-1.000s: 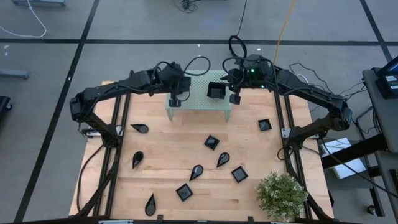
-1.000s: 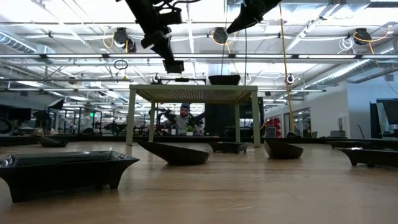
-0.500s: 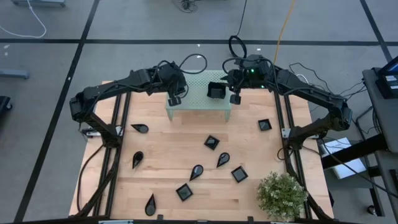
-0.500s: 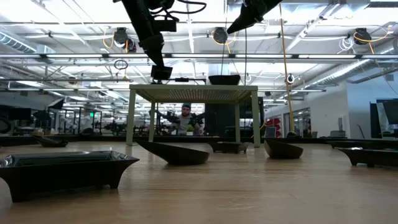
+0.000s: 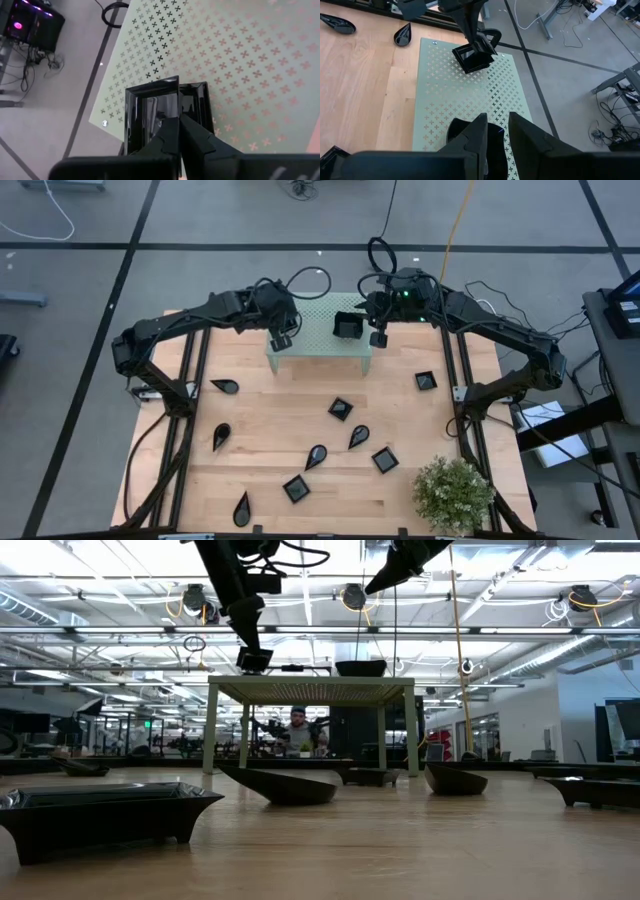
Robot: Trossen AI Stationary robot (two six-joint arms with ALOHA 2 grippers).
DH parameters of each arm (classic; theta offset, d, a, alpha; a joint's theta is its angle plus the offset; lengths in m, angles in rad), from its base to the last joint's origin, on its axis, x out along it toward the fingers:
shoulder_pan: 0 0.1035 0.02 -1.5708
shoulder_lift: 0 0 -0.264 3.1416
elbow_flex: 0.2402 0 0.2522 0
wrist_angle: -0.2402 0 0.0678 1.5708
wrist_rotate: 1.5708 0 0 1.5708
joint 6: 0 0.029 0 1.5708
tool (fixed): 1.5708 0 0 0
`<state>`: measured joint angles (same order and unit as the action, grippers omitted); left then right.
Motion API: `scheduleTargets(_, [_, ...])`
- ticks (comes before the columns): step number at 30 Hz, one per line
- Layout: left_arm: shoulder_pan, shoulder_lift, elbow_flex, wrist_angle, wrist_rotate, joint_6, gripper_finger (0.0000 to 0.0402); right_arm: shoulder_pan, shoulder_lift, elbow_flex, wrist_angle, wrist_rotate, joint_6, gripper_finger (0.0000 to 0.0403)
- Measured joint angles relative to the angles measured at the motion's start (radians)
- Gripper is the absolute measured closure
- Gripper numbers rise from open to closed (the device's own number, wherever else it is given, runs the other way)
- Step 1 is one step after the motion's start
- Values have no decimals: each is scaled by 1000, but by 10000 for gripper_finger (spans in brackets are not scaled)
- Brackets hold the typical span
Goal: Pick & Place Mini shaped plates
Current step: Stack the black square plate on top of the other black square plate on the shelf
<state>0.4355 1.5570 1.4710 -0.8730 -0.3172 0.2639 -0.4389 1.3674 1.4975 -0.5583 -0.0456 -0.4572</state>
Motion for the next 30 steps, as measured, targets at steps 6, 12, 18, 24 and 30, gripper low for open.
scheduleTargets(6, [-1,0,-32,8,9,-14,398,0,0,0,0,0,0,337])
scheduleTargets(12, [-6,2,-53,17,-20,-11,391,0,0,0,0,0,0,337])
scheduleTargets(18, [-5,2,-53,19,-21,-8,397,0,0,0,0,0,0,337])
scheduleTargets(24, [-6,2,-53,18,-9,-35,344,0,0,0,0,0,0,337])
scheduleTargets(30, [-24,2,-42,1,29,-37,287,0,0,0,0,0,0,337])
